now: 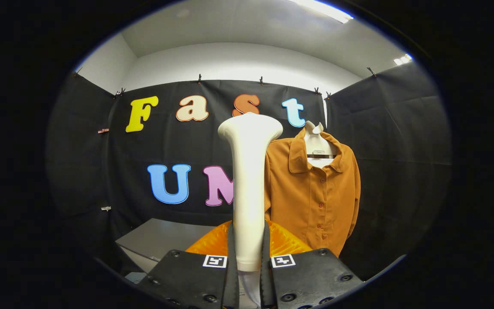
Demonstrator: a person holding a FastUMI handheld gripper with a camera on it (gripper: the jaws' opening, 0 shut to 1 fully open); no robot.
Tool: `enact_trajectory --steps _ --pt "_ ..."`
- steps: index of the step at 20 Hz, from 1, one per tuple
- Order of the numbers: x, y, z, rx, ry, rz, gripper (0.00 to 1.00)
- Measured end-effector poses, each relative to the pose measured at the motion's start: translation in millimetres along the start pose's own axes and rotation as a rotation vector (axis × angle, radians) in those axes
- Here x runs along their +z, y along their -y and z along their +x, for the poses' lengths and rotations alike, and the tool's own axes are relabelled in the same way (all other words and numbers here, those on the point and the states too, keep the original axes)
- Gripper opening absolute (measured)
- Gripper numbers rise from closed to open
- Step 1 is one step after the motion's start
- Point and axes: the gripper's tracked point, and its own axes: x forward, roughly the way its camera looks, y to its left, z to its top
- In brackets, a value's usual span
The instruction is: Iron the clothes twice with a garment steamer, once on the left side and once on the right side.
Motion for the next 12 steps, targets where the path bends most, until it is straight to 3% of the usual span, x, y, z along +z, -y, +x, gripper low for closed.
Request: enact_trajectory --steps 12 --pt "2.1 -3.3 7.7 -0.006 0.011 -0.007 0.23"
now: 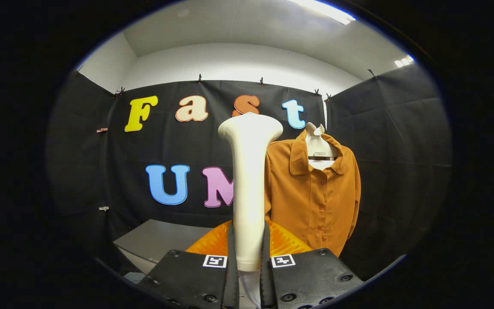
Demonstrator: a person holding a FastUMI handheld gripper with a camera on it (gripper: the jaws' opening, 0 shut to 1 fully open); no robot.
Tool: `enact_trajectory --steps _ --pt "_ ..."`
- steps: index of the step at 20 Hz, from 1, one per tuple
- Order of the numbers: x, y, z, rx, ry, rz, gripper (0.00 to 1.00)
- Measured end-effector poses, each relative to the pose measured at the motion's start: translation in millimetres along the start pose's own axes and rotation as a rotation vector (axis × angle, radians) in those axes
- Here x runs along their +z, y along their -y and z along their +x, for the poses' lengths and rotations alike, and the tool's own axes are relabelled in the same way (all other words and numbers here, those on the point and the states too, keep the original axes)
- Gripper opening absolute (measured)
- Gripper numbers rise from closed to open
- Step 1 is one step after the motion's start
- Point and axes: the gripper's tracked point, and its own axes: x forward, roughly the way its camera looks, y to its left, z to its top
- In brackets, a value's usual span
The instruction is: Iron the clothes twice with a garment steamer, once on the left side and once on the right side.
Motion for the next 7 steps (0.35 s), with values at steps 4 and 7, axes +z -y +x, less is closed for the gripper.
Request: enact_trajectory --steps 4,7 --pt "1.5 -1.9 1.1 0.002 0.004 -0.003 0.23" --pt "1.9 -2.1 1.1 0.004 0.007 0.002 0.23"
